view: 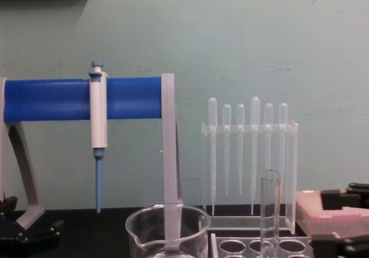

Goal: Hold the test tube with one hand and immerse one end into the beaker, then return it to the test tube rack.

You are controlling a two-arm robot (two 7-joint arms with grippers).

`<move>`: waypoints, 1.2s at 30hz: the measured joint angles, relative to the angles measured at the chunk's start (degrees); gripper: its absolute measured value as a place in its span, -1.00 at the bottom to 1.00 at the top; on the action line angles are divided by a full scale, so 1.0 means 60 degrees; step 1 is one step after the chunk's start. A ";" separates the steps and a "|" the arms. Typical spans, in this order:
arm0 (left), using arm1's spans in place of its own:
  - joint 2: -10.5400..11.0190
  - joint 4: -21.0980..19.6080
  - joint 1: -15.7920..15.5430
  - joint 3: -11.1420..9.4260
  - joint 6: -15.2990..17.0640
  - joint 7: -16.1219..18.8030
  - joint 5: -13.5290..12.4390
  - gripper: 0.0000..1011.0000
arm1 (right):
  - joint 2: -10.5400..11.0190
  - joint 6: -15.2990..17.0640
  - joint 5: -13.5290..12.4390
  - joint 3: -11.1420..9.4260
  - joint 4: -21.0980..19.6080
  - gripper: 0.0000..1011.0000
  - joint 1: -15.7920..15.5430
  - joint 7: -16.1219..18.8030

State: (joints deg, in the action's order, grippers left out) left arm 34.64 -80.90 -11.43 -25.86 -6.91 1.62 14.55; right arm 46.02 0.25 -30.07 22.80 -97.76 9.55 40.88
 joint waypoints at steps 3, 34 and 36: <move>0.0000 0.0000 0.0000 0.0000 0.0000 0.0001 0.0000 0.98 | -0.0162 0.0205 0.0058 0.0179 0.0131 0.98 0.0275 0.0007; 0.0000 0.0000 0.0001 0.0000 0.0000 0.0001 0.0000 0.98 | -0.1446 0.0718 0.0353 0.1297 0.1474 0.98 0.1963 -0.0172; 0.0000 0.0000 0.0000 0.0000 0.0000 0.0000 0.0000 0.98 | -0.1440 0.0718 0.0351 0.1293 0.1468 0.98 0.1958 -0.0172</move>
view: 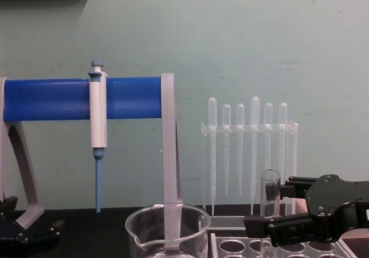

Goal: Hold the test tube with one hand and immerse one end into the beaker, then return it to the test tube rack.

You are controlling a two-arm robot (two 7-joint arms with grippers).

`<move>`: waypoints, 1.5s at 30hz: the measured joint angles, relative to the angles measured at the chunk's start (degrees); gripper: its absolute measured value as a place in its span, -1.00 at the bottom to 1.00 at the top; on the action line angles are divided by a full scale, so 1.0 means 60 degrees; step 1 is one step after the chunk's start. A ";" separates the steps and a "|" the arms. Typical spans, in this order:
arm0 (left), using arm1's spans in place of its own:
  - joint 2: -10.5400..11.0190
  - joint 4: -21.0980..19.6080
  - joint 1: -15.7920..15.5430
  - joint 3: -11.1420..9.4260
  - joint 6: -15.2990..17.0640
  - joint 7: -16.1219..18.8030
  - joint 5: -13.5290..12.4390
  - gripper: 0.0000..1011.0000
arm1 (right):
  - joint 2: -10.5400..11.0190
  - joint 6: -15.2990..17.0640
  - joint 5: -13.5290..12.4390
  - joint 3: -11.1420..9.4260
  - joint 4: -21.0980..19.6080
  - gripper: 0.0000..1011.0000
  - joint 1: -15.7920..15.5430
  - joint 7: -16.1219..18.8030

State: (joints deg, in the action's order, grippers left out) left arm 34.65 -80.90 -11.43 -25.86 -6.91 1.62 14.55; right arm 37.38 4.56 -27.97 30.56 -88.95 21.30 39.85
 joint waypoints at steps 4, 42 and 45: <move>0.0000 0.0000 -0.0001 0.0000 0.0000 0.0000 0.0000 0.98 | 0.0009 -0.0001 -0.0003 -0.0010 -0.0010 0.98 -0.0005 0.0000; 0.0000 0.0000 0.0000 0.0000 0.0000 0.0000 0.0000 0.98 | 0.0037 -0.0005 -0.0004 -0.0044 -0.0048 -0.53 -0.0021 0.0009; 0.0000 0.0000 0.0000 0.0000 0.0000 0.0000 0.0000 0.98 | 0.0037 -0.0005 -0.0004 -0.0043 -0.0047 -0.52 -0.0021 0.0009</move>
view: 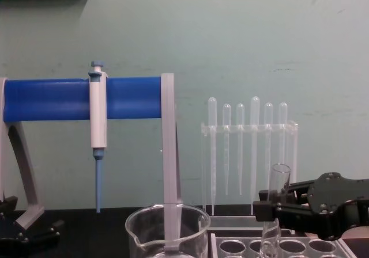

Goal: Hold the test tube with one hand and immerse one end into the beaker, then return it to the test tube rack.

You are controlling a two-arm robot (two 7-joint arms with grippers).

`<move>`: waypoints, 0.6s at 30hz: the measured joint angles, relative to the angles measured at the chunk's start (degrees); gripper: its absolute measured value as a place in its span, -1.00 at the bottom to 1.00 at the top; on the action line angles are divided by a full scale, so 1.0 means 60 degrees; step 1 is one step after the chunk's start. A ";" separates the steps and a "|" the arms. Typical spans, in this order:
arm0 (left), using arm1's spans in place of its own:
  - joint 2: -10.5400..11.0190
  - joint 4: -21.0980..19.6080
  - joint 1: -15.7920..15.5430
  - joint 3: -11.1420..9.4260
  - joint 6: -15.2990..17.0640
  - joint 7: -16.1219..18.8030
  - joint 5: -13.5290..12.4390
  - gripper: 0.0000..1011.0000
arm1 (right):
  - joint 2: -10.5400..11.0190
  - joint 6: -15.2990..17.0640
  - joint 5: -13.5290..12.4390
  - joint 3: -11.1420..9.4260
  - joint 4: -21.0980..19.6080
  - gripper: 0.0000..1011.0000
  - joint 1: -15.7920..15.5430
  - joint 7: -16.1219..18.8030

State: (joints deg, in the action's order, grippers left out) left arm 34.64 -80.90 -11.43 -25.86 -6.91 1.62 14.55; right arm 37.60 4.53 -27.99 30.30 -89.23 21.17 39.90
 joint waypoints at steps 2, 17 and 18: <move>0.0000 0.0000 0.0000 0.0001 0.0000 0.0000 0.0000 0.98 | 0.0014 0.0001 -0.0033 0.0000 0.0001 -0.52 0.0010 0.0029; 0.0000 0.0000 0.0000 0.0000 0.0000 0.0000 0.0000 0.98 | 0.0494 0.1044 -0.0725 0.0074 -0.0505 -0.53 0.1094 0.0718; 0.0000 0.0000 -0.0001 0.0000 0.0000 0.0000 0.0000 0.98 | 0.0518 0.1130 -0.0759 0.0078 -0.0534 -0.53 0.1175 0.0733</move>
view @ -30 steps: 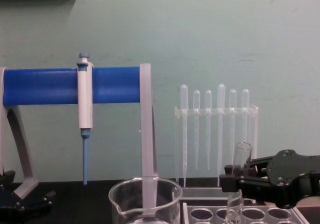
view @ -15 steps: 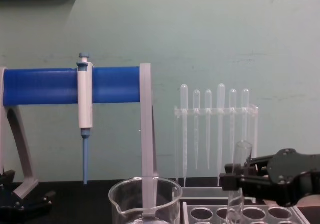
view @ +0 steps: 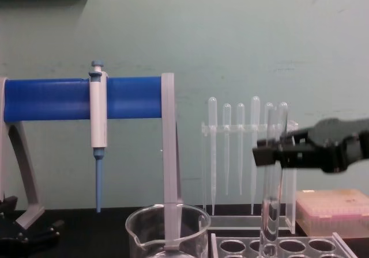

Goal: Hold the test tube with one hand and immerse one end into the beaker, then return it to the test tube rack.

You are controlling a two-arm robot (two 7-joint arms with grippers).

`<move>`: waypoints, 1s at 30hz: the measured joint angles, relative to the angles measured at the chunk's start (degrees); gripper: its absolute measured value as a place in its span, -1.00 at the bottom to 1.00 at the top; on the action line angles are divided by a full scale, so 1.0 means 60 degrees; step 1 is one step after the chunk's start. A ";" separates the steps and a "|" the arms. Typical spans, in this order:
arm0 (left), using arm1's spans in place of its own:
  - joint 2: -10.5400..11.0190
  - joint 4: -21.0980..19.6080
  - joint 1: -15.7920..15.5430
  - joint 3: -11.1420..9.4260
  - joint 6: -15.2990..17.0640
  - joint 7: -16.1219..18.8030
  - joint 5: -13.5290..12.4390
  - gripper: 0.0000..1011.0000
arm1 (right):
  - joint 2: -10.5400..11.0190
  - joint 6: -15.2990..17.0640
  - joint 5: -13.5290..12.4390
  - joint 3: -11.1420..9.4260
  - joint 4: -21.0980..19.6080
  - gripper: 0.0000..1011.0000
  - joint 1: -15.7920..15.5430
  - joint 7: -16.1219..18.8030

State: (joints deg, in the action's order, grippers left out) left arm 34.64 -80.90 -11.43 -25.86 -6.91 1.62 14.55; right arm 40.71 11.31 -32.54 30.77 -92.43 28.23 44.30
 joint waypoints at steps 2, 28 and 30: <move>0.0000 0.0000 0.0000 0.0000 -0.0001 0.0000 0.0000 0.98 | 0.0068 0.0201 -0.0114 0.0001 -0.0095 -0.53 0.0196 0.0054; 0.0000 0.0000 0.0000 0.0000 0.0000 0.0000 0.0000 0.98 | 0.0565 0.1163 -0.0899 0.0212 -0.0564 -0.53 0.1315 0.0003; 0.0000 0.0000 0.0000 0.0000 0.0000 0.0000 0.0000 0.98 | 0.0599 0.1166 -0.0920 0.0228 -0.0594 -0.53 0.1329 -0.0015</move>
State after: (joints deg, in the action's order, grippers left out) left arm 34.65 -80.90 -11.43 -25.86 -6.91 1.62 14.55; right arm 44.31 18.31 -38.07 32.14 -96.00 36.20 44.21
